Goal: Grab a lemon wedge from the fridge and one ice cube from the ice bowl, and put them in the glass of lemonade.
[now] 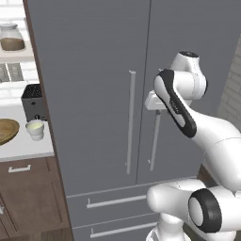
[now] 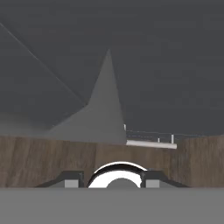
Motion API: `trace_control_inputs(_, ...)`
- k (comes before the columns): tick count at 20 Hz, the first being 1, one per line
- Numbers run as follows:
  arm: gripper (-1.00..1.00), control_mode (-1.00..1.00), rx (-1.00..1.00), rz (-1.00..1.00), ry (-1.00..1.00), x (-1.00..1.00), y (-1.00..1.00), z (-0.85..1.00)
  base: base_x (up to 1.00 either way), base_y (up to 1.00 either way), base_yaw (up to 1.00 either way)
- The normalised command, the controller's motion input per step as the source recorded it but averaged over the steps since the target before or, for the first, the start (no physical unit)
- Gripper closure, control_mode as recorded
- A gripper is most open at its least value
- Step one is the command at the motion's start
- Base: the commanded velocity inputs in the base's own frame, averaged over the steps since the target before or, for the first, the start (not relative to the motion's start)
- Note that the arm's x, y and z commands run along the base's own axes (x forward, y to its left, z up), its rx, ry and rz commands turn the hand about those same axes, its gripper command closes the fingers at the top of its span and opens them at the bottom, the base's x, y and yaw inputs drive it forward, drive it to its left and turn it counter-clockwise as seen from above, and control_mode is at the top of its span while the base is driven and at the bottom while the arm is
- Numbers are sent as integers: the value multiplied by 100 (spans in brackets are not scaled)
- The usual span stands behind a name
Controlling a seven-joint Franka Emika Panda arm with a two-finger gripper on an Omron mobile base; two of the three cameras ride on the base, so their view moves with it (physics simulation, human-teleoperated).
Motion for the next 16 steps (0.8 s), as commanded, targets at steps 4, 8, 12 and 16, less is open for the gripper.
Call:
trace_control_inputs(4, -100, -100, 0, 0, 0, -37, 0, 0, 0, 0, 0)
trace_control_inputs(8, -100, -100, 0, 0, 0, -64, 0, 0, 0, 0, 0)
trace_control_inputs(12, -100, -100, 0, 0, 0, -52, 0, 0, 0, 0, 0)
trace_control_inputs(16, -100, -100, 0, -1, 0, -22, 3, 0, 0, 0, 0)
